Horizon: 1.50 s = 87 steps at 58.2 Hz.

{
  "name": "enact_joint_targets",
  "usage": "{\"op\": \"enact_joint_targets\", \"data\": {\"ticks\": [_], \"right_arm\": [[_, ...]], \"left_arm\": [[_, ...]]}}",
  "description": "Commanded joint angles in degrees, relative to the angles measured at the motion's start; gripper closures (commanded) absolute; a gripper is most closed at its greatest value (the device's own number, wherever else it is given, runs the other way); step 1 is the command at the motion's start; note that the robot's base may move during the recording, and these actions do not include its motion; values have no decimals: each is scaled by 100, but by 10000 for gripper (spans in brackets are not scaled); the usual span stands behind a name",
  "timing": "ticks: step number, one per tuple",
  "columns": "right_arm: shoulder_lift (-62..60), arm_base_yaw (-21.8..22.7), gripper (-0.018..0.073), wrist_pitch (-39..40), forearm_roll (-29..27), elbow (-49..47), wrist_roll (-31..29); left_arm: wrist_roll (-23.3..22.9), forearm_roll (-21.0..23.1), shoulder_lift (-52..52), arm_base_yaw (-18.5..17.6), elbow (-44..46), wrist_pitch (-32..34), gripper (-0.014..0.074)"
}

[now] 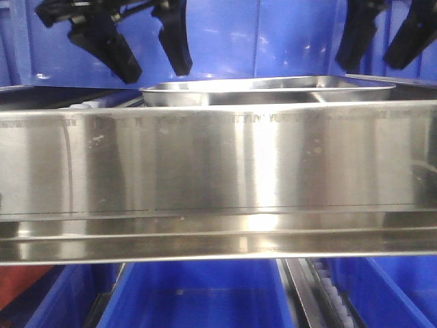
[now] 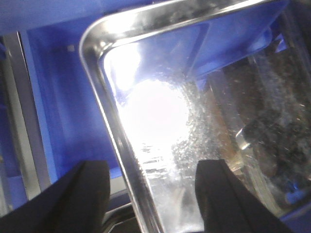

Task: Stack silver trays without gaps
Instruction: 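Reach both grippers down to the silver tray rims and close them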

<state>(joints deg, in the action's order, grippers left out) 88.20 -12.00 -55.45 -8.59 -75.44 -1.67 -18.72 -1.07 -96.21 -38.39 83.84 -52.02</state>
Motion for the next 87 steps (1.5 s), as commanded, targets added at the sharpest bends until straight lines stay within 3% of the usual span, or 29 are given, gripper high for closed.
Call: {"op": "enact_joint_targets", "data": {"ticks": [1, 55, 67, 75, 82, 87], "right_arm": [[84, 0, 283, 109, 7, -54, 18], [536, 0, 286, 319, -108, -54, 18], [536, 0, 395, 319, -108, -54, 18], [536, 0, 507, 332, -108, -54, 18], [536, 0, 632, 332, -108, -54, 18], [536, 0, 640, 332, -108, -54, 18]], "left_arm": [[-85, -7, -74, -16, 48, 84, 288], [-100, -30, -275, -16, 48, 195, 288], [-100, 57, -337, -16, 48, 195, 297], [-100, 107, -402, -16, 48, 144, 410], [-100, 107, -402, -16, 48, 97, 639], [-100, 107, -402, -16, 48, 41, 602]]}}
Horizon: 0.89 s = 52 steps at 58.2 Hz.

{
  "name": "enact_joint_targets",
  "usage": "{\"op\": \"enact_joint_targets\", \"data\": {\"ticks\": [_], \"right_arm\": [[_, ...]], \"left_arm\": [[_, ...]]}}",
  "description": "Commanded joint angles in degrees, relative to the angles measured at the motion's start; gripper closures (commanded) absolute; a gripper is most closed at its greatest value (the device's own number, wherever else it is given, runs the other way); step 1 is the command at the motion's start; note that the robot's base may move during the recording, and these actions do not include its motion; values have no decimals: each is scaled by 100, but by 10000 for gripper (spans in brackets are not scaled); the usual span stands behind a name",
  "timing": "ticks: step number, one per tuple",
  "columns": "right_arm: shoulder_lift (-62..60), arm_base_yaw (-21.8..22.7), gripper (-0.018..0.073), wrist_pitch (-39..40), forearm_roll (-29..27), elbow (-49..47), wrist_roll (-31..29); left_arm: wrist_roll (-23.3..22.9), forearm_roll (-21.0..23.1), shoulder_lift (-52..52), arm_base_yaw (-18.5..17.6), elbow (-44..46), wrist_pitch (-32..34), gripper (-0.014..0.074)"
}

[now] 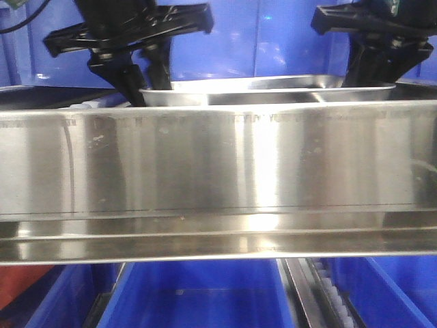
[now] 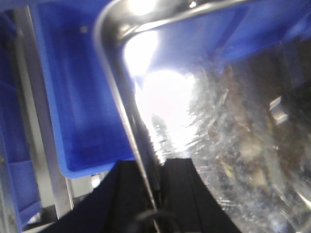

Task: Stack silver trays without gaps
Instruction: 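Reach both grippers down to the silver tray rims and close them, then lift the silver tray up off the shelf with both grippers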

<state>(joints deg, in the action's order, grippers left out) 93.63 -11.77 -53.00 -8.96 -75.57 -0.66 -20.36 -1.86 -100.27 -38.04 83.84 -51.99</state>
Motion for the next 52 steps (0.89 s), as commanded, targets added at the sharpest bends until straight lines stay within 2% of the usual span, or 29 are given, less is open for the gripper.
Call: {"op": "enact_joint_targets", "data": {"ticks": [1, 16, 38, 52], "right_arm": [[-7, -23, 636, 87, -70, -41, -82], [-244, -23, 638, 42, -70, -41, -82], [-990, -23, 638, -360, -70, -46, -82], [-1527, -23, 638, -468, -120, -46, -82]], "left_arm": [[64, 186, 4, -50, 48, 27, 604], [64, 122, 4, -50, 275, -437, 615], [76, 81, 158, -50, 1825, -1773, 615], [99, 32, 356, -50, 2419, -1797, 615]]}}
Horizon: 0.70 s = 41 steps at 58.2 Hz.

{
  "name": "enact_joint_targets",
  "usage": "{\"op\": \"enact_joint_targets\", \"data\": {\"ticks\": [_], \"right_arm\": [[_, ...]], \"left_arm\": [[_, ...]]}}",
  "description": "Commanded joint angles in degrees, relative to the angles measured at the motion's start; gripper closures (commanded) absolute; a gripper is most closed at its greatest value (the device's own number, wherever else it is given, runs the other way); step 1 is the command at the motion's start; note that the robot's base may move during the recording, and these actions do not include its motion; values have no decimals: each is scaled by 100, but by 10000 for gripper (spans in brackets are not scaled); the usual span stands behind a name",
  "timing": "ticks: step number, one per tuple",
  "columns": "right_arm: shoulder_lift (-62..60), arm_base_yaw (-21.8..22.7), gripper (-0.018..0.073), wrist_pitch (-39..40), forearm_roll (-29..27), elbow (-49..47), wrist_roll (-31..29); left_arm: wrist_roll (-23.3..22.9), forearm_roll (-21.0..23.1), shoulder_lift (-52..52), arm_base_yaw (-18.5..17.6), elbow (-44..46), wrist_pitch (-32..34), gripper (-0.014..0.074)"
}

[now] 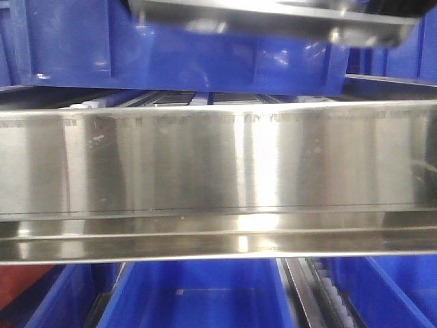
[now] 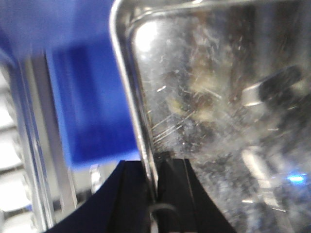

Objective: Stack silver trays without gaps

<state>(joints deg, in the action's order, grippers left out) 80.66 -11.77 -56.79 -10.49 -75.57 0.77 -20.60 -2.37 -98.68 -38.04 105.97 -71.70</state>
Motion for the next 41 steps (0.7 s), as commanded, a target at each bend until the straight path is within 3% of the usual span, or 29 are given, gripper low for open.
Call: {"op": "enact_joint_targets", "data": {"ticks": [1, 14, 25, 41], "right_arm": [[-264, -23, 638, -61, 22, -46, -226], [-460, -23, 638, 388, 5, -426, -226], [-460, -23, 638, 1138, 5, -770, -226], [-460, -23, 638, 1917, 5, -785, -226]], "left_arm": [[122, 82, 224, -50, 235, 173, 615], [122, -359, 396, -50, 393, 185, 615], [122, -738, 422, -50, 393, 882, 615], [122, -894, 422, -50, 393, 1635, 615]]}}
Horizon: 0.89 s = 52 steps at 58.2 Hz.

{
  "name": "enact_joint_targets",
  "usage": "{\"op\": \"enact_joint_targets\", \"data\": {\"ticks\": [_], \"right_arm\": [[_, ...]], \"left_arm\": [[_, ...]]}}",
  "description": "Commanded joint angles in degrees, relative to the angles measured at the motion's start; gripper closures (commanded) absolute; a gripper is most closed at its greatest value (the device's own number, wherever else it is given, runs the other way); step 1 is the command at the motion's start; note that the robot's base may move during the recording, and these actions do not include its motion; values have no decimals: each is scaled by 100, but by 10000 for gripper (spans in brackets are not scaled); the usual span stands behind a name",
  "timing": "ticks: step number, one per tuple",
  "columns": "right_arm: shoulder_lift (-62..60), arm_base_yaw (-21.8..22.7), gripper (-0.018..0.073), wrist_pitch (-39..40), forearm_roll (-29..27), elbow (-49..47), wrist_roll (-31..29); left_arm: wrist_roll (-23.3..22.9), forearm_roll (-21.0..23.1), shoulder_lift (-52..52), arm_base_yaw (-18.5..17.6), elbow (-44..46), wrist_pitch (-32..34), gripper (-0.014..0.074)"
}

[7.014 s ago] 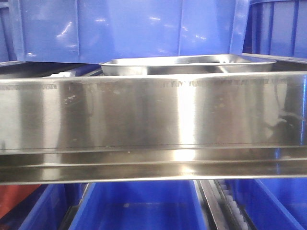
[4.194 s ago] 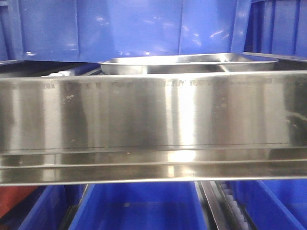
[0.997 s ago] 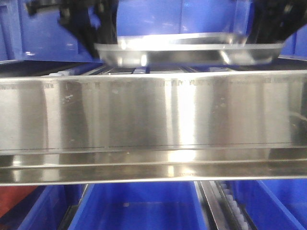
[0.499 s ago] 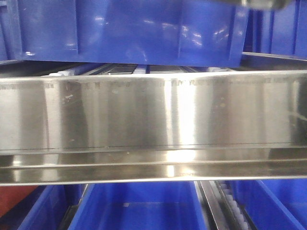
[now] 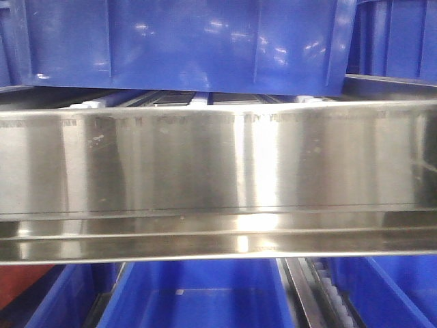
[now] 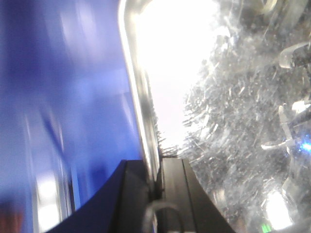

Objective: Stack silver trays without gaps

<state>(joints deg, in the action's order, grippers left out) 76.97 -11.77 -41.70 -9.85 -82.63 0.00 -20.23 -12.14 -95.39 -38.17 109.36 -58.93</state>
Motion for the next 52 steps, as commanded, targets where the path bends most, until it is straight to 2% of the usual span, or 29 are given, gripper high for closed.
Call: {"op": "enact_joint_targets", "data": {"ticks": [1, 36, 52], "right_arm": [[-91, -23, 638, 408, -59, -79, -149], [-91, -23, 638, 429, -59, -79, -149], [-91, -23, 638, 434, -59, -79, -149]], "left_arm": [[86, 83, 93, -38, 54, 373, 615], [86, 83, 93, -38, 54, 529, 615], [86, 83, 93, -38, 54, 870, 615]]}}
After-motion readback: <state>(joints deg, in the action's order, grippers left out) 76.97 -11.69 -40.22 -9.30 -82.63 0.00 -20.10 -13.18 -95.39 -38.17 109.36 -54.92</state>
